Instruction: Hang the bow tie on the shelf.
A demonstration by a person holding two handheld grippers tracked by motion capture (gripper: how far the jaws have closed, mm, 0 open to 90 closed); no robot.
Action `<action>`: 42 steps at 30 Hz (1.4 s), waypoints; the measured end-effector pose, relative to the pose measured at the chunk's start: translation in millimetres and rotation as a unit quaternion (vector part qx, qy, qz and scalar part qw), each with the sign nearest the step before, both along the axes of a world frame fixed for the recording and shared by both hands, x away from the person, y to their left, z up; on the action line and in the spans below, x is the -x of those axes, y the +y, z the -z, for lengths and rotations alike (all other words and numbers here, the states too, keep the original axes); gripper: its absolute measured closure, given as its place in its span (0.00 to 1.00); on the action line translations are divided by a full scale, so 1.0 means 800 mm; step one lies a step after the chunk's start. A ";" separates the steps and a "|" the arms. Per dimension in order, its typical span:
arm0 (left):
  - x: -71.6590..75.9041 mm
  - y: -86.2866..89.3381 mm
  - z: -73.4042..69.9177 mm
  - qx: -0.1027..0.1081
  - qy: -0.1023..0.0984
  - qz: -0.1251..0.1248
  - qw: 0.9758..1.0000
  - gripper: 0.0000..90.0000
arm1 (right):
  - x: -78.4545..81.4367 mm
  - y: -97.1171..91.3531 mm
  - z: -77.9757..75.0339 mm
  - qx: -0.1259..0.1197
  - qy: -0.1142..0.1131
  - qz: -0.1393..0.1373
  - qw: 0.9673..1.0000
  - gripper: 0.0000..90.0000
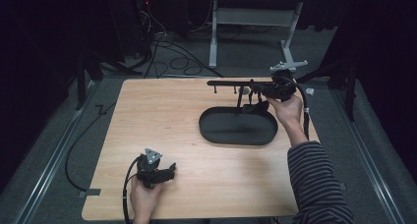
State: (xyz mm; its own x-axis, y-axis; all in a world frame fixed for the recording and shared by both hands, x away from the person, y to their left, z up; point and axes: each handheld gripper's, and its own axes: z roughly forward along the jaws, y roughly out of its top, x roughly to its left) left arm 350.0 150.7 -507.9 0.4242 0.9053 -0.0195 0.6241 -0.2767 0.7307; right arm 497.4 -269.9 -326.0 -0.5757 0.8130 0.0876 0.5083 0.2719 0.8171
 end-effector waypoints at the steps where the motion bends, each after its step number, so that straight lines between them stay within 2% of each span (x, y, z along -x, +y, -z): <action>1: 0.000 0.000 0.000 0.000 0.000 0.000 1.000 0.19 | -0.001 -0.002 0.001 0.000 -0.001 0.006 1.000 0.91; 15: 0.000 0.000 0.000 -0.001 0.001 0.000 1.000 0.19 | -0.001 -0.010 0.003 0.003 0.005 0.030 1.000 0.88; 21: 0.000 0.000 0.000 0.000 0.000 0.000 1.000 0.19 | 0.002 -0.016 0.010 0.000 0.001 0.041 0.999 0.85; 29: 0.000 0.000 0.000 0.000 0.000 0.000 1.000 0.19 | 0.005 -0.022 0.022 -0.002 0.010 0.051 0.999 0.81; 34: 0.000 0.000 0.000 0.000 0.000 0.000 1.000 0.19 | 0.010 -0.023 0.025 -0.006 0.006 0.053 0.999 0.79; 42: 0.000 0.000 0.000 0.000 0.000 0.000 1.000 0.19 | 0.026 -0.028 0.021 -0.012 -0.015 0.058 0.998 0.75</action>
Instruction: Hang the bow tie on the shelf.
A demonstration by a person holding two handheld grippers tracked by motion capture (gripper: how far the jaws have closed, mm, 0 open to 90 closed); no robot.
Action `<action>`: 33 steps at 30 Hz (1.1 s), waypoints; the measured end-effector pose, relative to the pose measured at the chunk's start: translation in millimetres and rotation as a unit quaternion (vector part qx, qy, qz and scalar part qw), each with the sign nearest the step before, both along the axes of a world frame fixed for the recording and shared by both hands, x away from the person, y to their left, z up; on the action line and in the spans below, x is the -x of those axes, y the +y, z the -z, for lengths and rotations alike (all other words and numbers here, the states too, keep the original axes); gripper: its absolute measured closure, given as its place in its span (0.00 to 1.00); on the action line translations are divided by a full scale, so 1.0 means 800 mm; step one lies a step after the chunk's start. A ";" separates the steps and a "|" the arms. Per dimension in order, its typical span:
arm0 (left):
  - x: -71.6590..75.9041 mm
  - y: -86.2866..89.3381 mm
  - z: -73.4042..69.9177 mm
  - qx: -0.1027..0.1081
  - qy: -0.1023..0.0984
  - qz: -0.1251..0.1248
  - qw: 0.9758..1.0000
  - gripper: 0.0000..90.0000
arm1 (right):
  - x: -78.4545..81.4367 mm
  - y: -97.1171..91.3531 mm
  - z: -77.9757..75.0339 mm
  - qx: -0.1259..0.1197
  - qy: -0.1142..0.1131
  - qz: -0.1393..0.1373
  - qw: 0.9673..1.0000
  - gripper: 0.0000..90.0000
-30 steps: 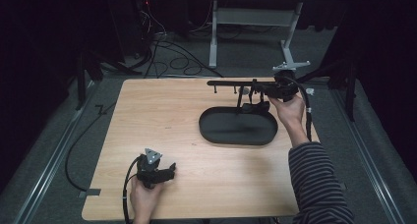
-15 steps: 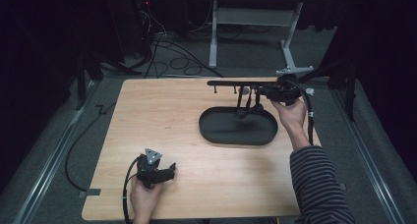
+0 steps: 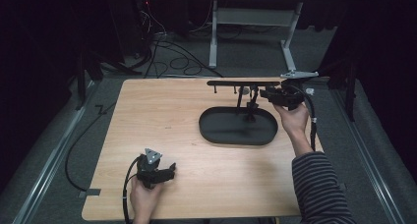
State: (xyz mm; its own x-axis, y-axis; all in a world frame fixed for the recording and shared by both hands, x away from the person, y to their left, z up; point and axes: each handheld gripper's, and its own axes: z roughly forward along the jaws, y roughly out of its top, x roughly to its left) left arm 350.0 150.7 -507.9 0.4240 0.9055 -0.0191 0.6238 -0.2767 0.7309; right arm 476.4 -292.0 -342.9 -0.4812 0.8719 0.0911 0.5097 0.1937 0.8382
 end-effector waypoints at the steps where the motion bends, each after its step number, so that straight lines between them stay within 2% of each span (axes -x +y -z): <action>1: 0.000 0.000 0.000 0.000 0.000 0.000 1.000 0.19 | 0.002 -0.001 -0.001 -0.001 -0.004 0.001 1.000 0.74; 4: 0.000 0.000 0.000 0.000 0.000 0.000 1.000 0.19 | 0.010 -0.002 -0.001 -0.001 -0.017 0.001 1.000 0.71; 14: 0.000 0.000 0.000 0.001 0.000 0.000 1.000 0.19 | 0.026 -0.001 -0.001 0.004 -0.029 0.000 1.000 0.65; 27: 0.000 0.000 0.000 0.001 0.000 0.000 1.000 0.19 | 0.045 -0.008 -0.004 -0.020 -0.040 -0.002 0.999 0.60; 28: 0.000 0.000 0.000 0.001 0.000 0.000 1.000 0.19 | 0.048 -0.008 -0.004 -0.022 -0.046 -0.001 0.999 0.59; 33: 0.000 0.000 0.000 0.001 0.000 0.000 1.000 0.19 | 0.055 -0.010 -0.003 -0.024 -0.052 -0.002 0.998 0.58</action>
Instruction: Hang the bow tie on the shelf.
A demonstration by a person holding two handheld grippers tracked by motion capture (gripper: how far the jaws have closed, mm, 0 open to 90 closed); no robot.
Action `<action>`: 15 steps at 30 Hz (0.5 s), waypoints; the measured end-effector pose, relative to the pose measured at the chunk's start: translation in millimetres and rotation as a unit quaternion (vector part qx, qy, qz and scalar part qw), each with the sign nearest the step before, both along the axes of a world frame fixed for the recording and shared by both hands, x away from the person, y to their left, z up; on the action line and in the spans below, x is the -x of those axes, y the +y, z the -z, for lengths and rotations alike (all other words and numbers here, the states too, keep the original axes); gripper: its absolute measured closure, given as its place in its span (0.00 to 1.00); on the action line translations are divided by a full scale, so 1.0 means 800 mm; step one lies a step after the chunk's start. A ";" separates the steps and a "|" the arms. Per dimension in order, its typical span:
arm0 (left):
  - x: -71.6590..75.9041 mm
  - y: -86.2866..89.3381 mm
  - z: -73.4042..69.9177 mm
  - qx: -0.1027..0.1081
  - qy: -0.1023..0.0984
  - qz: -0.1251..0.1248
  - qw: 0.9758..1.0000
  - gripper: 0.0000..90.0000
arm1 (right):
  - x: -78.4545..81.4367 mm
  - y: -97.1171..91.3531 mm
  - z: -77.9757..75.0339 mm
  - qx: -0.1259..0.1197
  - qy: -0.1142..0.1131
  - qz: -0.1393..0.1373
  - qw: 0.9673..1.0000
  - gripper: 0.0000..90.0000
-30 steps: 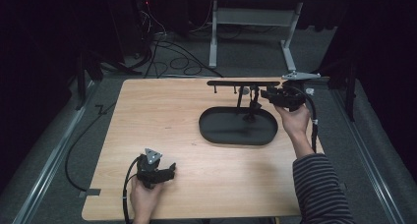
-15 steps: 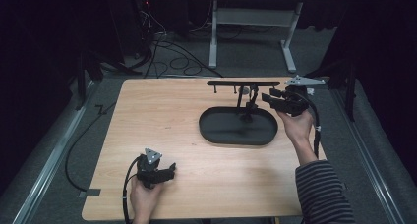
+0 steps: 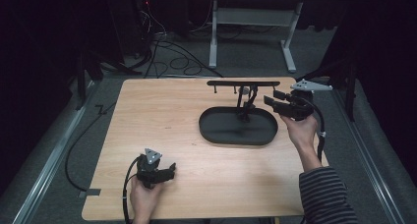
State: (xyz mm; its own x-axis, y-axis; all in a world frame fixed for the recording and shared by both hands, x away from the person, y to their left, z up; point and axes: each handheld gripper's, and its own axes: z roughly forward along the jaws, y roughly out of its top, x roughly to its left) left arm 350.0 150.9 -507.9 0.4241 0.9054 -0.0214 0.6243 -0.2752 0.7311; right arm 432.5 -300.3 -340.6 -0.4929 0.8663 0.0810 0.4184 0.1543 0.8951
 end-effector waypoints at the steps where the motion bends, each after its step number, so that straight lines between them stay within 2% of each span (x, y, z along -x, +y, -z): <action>1: 0.000 0.000 0.000 0.000 0.000 0.000 1.000 0.19 | 0.001 -0.001 0.001 -0.002 0.000 0.002 1.000 0.57; 5: 0.000 0.000 0.000 0.000 0.000 0.000 1.000 0.19 | 0.009 -0.008 0.003 -0.014 -0.002 0.008 1.000 0.57; 15: 0.000 0.000 0.000 0.000 0.000 0.000 1.000 0.19 | 0.023 -0.015 0.003 -0.006 -0.011 0.007 1.000 0.61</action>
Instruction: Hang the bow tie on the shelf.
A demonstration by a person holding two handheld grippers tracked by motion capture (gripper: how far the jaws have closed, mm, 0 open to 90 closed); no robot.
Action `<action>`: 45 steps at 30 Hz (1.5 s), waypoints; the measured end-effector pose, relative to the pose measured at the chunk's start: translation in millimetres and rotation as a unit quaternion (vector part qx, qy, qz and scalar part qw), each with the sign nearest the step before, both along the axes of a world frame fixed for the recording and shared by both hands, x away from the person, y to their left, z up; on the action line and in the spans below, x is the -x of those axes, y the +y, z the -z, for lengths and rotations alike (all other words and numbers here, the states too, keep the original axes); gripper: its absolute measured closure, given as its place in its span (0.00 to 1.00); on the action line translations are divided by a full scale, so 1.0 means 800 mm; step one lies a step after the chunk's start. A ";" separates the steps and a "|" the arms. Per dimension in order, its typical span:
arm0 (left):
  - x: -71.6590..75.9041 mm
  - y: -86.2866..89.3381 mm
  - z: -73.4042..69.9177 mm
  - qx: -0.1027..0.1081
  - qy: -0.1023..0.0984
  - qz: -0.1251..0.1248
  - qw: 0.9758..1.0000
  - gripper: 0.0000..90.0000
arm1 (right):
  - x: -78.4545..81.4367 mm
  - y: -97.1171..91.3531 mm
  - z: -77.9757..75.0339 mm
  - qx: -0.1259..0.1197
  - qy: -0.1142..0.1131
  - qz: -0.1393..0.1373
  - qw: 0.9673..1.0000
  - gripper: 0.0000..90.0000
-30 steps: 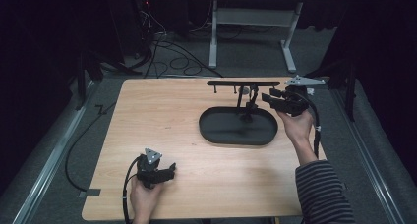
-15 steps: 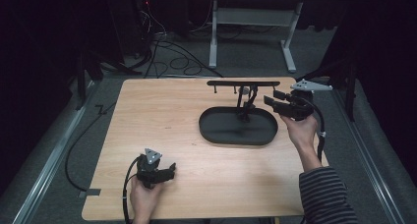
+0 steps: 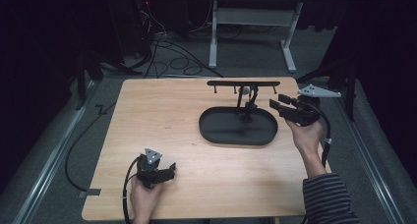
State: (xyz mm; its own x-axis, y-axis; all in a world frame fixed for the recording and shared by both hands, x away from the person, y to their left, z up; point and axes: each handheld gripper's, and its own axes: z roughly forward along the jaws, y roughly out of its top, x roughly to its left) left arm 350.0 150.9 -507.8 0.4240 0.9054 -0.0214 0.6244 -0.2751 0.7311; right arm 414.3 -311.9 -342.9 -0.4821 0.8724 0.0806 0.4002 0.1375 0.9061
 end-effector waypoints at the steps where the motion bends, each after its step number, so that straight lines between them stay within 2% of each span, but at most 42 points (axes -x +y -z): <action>1: 0.000 0.000 0.000 0.000 0.000 0.000 1.000 0.19 | 0.004 -0.001 0.000 -0.002 0.000 0.001 1.000 0.62; 7: 0.000 0.000 0.000 0.000 0.000 0.000 1.000 0.19 | 0.011 -0.005 0.002 -0.001 0.000 -0.002 1.000 0.62; 25: 0.000 0.000 0.000 0.000 0.000 0.000 1.000 0.19 | 0.039 -0.022 0.012 -0.022 -0.008 0.011 1.000 0.60; 31: 0.000 0.000 0.000 0.000 0.000 0.000 1.000 0.19 | 0.044 -0.025 0.016 -0.020 -0.004 0.010 1.000 0.60; 45: 0.000 0.000 0.000 0.000 0.000 0.000 1.000 0.19 | 0.061 -0.035 0.021 -0.033 -0.006 0.013 0.999 0.60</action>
State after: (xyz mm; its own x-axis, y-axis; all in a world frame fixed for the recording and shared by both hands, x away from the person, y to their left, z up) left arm 350.0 150.8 -507.9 0.4239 0.9055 -0.0207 0.6242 -0.2755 0.7311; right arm 365.4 -339.8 -359.9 -0.4614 0.8773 0.1320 0.3914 0.0677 0.9177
